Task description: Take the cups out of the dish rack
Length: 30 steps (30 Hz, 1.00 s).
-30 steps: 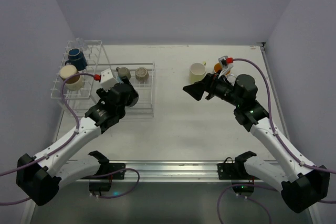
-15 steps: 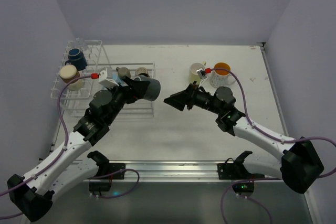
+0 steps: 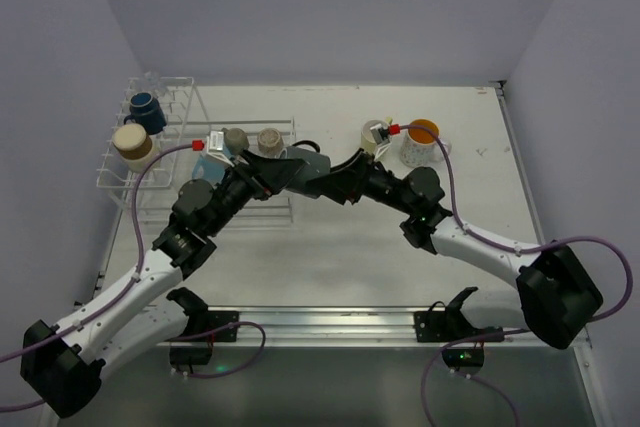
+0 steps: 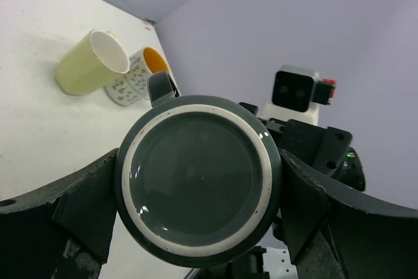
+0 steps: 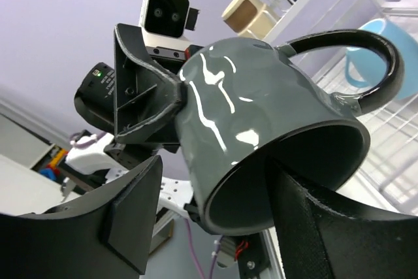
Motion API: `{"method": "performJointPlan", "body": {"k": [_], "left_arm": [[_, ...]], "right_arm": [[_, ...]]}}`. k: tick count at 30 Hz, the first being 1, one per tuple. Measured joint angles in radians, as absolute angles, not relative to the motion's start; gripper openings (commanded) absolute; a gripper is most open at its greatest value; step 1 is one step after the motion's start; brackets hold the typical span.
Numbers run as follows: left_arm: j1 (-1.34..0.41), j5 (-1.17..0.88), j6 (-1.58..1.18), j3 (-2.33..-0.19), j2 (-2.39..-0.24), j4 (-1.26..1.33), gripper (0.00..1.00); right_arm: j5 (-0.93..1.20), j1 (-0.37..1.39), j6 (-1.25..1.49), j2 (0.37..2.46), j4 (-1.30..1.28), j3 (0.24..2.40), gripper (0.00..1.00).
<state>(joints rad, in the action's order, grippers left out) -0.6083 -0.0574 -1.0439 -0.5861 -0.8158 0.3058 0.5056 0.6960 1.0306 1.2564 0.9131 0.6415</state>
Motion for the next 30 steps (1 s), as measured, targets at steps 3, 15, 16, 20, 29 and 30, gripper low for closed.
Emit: {"method": "performJointPlan", "body": {"k": [3,15,16,20,29,30], "left_arm": [[-0.616,-0.079,-1.07,-0.584,-0.838,0.36,0.15],[-0.632,-0.087,-1.008,-0.689,-0.83,0.239,1.0],[-0.632,-0.071,-0.967,-0.72,-0.829,0.184,1.0],[-0.629,0.019,-0.81,-0.821,-0.78,0.012,1.0],[-0.629,0.163,-0.564,-0.77,-0.566,-0.249,1.0],[-0.629,0.168,-0.55,-0.746,-0.545,-0.262,1.0]], "right_arm": [[0.52,0.701,1.065,1.298,0.967,0.652,0.51],[0.543,0.722,1.078,1.27,1.033,0.68,0.0],[0.539,0.721,1.058,1.252,0.989,0.681,0.0],[0.476,0.711,0.916,1.148,0.651,0.705,0.0],[0.22,0.507,0.637,1.009,-0.102,0.845,0.0],[0.179,0.469,0.616,1.0,-0.167,0.852,0.0]]}}
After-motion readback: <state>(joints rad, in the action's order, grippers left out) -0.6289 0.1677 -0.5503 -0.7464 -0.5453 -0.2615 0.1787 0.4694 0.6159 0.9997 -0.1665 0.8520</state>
